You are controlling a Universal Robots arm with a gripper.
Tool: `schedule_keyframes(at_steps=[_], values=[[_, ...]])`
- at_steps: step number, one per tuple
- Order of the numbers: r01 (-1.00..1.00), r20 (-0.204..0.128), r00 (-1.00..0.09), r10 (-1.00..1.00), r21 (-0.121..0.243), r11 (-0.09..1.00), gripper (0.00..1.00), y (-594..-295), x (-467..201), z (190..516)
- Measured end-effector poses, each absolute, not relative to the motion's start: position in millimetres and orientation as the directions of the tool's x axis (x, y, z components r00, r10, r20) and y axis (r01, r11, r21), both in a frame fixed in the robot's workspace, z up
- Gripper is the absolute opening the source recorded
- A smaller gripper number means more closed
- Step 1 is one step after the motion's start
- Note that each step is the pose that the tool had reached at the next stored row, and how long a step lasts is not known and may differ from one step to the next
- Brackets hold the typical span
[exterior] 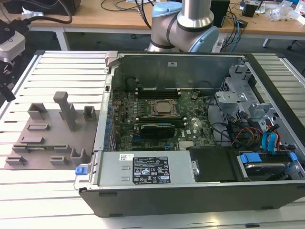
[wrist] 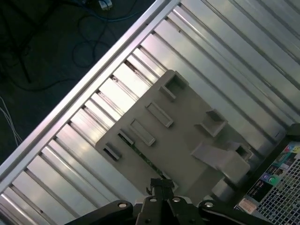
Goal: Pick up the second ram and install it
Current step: 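Pick up the second ram and move it above second insertion slot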
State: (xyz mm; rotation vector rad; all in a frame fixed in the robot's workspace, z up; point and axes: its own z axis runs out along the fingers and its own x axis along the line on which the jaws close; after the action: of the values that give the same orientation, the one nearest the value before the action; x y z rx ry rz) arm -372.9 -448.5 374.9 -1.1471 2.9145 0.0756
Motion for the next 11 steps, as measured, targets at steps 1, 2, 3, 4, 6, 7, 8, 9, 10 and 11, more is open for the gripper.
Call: schedule_keyframes(at_steps=[1, 2, 3, 4, 6, 7, 8, 9, 10, 11], values=[[-0.696, -0.026, -0.718, -0.695, 0.042, 0.717, 0.1, -448.5, -372.9, 374.9], [-0.706, -0.026, -0.708, -0.705, 0.042, 0.707, 0.1, -448.5, -372.9, 374.9], [-0.718, -0.026, -0.696, -0.718, 0.042, 0.695, 0.1, -448.5, -372.9, 374.9], [-0.732, -0.026, -0.681, -0.732, 0.042, 0.68, 0.1, -448.5, -372.9, 374.9], [-0.744, -0.026, -0.668, -0.744, 0.042, 0.667, 0.1, -448.5, -372.9, 374.9], [-0.758, -0.026, -0.653, -0.757, 0.042, 0.651, 0.1, -448.5, -372.9, 374.8], [-0.77, -0.026, -0.638, -0.77, 0.042, 0.637, 0.1, -448.5, -372.9, 374.9], [-0.776, -0.026, -0.63, -0.776, 0.042, 0.629, 0.1, -448.5, -372.9, 374.8], [-0.781, -0.026, -0.624, -0.781, 0.042, 0.623, 0.1, -448.5, -372.9, 374.9], [-0.793, -0.026, -0.609, -0.793, 0.042, 0.608, 0.1, -448.5, -372.9, 374.9]])
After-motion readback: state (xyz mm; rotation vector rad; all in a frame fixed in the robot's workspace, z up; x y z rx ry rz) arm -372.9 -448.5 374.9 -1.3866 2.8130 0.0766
